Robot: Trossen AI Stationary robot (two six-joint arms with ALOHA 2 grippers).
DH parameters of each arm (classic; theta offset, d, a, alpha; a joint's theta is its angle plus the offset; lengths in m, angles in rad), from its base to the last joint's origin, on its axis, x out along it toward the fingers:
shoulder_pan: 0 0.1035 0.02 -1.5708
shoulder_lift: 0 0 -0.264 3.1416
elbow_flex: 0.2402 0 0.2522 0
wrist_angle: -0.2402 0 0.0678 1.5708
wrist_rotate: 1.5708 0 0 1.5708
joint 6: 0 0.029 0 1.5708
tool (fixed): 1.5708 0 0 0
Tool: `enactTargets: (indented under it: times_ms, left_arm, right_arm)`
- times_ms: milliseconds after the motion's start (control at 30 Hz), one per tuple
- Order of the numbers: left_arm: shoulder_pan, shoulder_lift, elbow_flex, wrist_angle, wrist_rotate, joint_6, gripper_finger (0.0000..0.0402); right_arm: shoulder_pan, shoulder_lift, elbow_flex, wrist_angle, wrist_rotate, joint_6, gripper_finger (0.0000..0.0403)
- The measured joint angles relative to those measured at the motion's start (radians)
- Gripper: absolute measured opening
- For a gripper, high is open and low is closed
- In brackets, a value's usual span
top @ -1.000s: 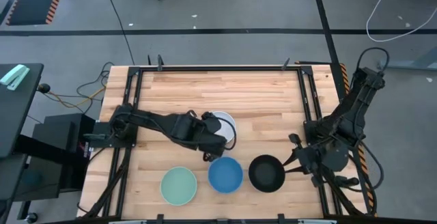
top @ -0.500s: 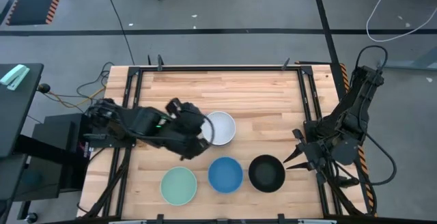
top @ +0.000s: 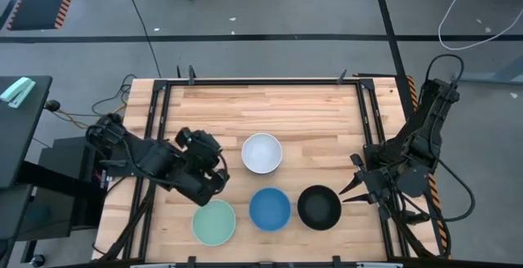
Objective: Nest bowls inside each other
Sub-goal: Stack the green bowl on the white bowl
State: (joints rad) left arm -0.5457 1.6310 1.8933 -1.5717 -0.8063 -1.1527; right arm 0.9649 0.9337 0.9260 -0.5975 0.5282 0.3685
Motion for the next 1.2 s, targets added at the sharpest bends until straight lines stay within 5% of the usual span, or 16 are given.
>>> enactTargets:
  times_ms: [200, 367, 533, 700, 967, 1200]
  left_arm:
    - [-0.011, -0.089, -0.317, 0.051, 0.233, -0.252, 0.0047]
    - [-0.044, -0.127, -0.515, 0.259, 0.425, -0.297, 0.0037]
    - [-0.062, -0.128, -0.654, 0.470, 0.572, -0.290, 0.0028]
    - [-0.088, -0.128, -0.742, 0.506, 0.714, -0.395, 0.0020]
    - [-0.109, -0.128, -0.772, 0.650, 0.734, -0.413, 0.0022]
    - [-0.106, -0.128, -0.772, 0.608, 0.732, -0.434, 0.0044]
  right_arm:
    - [0.000, 0.000, 0.000, 0.000, 0.000, 0.004, 0.0105]
    - [0.000, 0.000, 0.000, 0.000, 0.000, 0.005, 0.0105]
    - [0.000, 0.000, 0.000, 0.001, 0.000, 0.006, 0.0105]
    - [0.000, 0.000, 0.000, 0.001, 0.000, 0.025, 0.0105]
    - [0.000, 0.000, 0.000, 0.000, 0.000, 0.033, 0.0105]
    - [0.000, 0.000, 0.000, 0.001, 0.014, 0.039, 0.0105]
